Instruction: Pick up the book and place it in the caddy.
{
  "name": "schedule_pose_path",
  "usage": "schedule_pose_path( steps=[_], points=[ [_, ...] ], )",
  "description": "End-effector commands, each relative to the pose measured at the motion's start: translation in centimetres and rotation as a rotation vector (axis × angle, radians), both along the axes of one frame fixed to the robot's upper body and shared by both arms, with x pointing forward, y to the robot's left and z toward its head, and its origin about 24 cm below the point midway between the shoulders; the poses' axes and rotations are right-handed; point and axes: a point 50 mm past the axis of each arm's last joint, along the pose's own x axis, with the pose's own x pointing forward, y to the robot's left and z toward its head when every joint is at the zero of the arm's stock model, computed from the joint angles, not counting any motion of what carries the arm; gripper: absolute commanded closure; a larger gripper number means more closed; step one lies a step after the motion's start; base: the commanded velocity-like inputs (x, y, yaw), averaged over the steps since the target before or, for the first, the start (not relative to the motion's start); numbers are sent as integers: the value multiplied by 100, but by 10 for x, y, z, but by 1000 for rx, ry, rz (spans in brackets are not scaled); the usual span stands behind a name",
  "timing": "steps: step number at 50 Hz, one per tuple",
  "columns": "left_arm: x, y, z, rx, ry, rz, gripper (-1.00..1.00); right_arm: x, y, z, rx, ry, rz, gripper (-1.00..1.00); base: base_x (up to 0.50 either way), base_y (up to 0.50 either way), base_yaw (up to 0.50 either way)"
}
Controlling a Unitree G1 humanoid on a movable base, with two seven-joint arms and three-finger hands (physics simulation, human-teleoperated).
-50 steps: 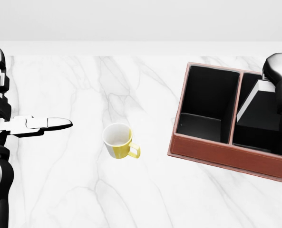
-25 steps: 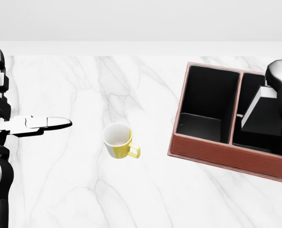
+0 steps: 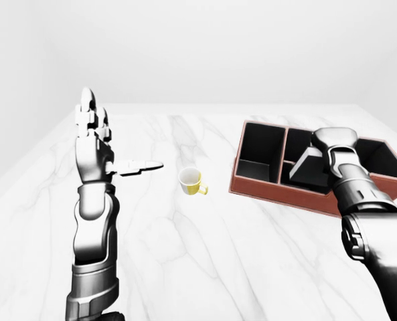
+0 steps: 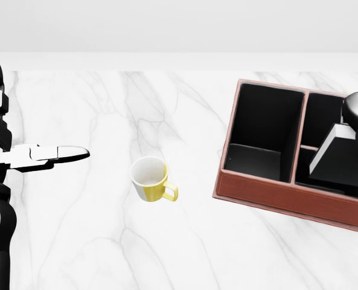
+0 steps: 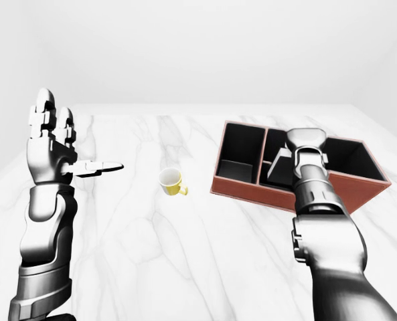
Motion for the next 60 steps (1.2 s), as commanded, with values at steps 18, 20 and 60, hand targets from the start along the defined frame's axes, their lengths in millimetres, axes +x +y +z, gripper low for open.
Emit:
schedule_pose_path(
  steps=[18, 20, 60],
  points=[
    [-2, -1, 1, 2, -8, -11, -100, -2, -4, 6, 15, -129, 2, 100, 0, 0, 0],
    [-2, -1, 1, 1, -8, -11, -100, -3, -5, 5, 13, -129, -1, 100, 0, 0, 0],
    [-4, -2, 5, -18, -29, -26, -100, -7, -9, -1, 36, -183, -14, 100, 0, 0, 0]
  ],
)
